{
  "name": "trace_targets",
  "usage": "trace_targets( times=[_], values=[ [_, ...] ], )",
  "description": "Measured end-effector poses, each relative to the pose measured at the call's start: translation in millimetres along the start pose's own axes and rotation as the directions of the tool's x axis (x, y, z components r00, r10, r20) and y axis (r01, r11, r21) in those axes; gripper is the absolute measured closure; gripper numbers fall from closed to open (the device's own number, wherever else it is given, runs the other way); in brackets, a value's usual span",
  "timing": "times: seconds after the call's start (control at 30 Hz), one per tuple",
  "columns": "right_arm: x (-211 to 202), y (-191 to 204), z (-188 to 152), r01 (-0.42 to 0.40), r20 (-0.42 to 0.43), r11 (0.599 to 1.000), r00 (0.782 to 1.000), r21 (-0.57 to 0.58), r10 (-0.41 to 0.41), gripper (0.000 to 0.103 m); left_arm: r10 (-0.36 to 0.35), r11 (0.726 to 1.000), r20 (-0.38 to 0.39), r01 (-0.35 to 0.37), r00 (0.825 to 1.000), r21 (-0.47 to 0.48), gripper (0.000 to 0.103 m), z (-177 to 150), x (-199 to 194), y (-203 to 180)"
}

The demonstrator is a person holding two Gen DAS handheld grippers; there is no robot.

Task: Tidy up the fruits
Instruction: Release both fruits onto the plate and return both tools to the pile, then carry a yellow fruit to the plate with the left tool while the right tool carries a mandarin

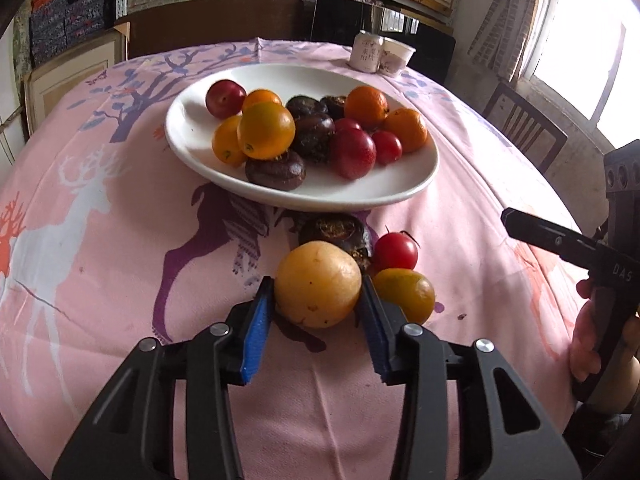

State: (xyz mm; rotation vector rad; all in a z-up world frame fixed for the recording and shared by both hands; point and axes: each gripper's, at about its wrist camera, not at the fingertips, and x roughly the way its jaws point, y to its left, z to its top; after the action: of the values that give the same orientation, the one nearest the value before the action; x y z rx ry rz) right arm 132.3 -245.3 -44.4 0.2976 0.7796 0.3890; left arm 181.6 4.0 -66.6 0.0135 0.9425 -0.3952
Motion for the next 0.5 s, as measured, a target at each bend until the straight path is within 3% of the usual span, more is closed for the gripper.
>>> trace_targets(
  times=[0.13, 0.27, 0.4, 0.5],
  values=[
    [-0.4, 2.4, -0.4, 0.008, 0.005, 1.0, 1.0, -0.012, -0.008, 0.044, 0.03, 1.0, 0.026, -0.03, 0.999, -0.001, 0.062, -0.5, -1.1, -1.9],
    [1.3, 8.0, -1.1, 0.017, 0.001, 0.999, 1.0, -0.04, -0.017, 0.044, 0.065, 0.998, 0.113, -0.065, 0.991, 0.0, 0.063, -3.3, -16.8, -3.8],
    [6.1, 20.6, -3.7, 0.027, -0.032, 0.994, 0.999, -0.103, -0.03, 0.044, 0.149, 0.989, 0.231, -0.144, 0.961, -0.04, 0.063, -8.9, -40.1, -3.0],
    [13.8, 45.2, -9.5, 0.013, -0.07, 0.981, 0.997, -0.195, -0.028, 0.044, 0.2, 0.978, 0.258, -0.179, 0.945, -0.102, 0.063, -9.4, -47.2, 5.3]
  ],
)
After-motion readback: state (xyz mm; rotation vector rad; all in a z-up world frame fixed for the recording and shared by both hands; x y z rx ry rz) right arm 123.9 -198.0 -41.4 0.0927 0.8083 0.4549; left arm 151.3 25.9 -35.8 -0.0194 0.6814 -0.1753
